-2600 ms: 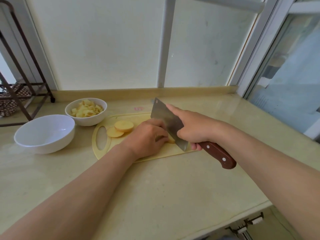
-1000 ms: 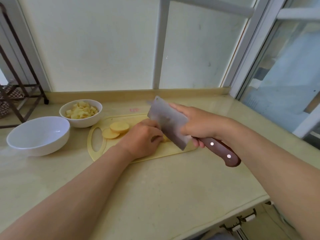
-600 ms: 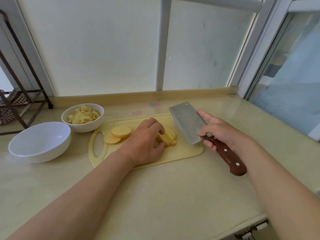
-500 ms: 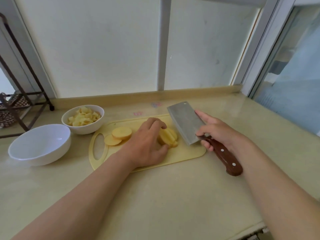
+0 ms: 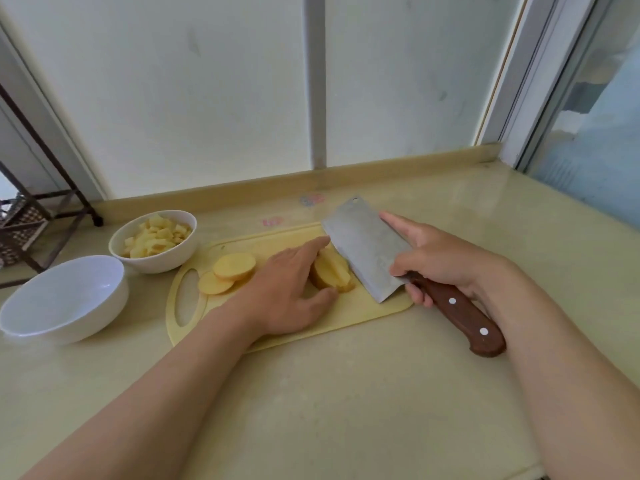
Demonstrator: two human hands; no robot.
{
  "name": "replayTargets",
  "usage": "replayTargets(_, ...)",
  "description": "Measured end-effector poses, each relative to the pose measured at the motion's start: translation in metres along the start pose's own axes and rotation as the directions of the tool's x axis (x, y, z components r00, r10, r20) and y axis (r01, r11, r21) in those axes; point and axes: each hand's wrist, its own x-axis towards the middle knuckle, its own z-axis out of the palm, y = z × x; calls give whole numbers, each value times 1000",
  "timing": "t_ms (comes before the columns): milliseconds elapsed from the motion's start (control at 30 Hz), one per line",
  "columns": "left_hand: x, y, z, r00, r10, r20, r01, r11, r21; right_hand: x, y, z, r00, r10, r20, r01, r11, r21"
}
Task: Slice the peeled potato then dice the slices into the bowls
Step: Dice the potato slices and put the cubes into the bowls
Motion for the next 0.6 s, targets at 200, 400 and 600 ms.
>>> replayTargets(200,-1,0,0,999,-24,-30,23,999,-42,-4,-3,1,999,13,37,-12,1000,-29)
replayTargets(400,-1,0,0,997,-6,-82,2,999,-41,-6,-4,2,999,15,38,-14,999,-43)
replayTargets(600,-3,4,-1,993,18,-115,-22,999,-32,-10,-4,2,1000,12,18,-12,999,-40)
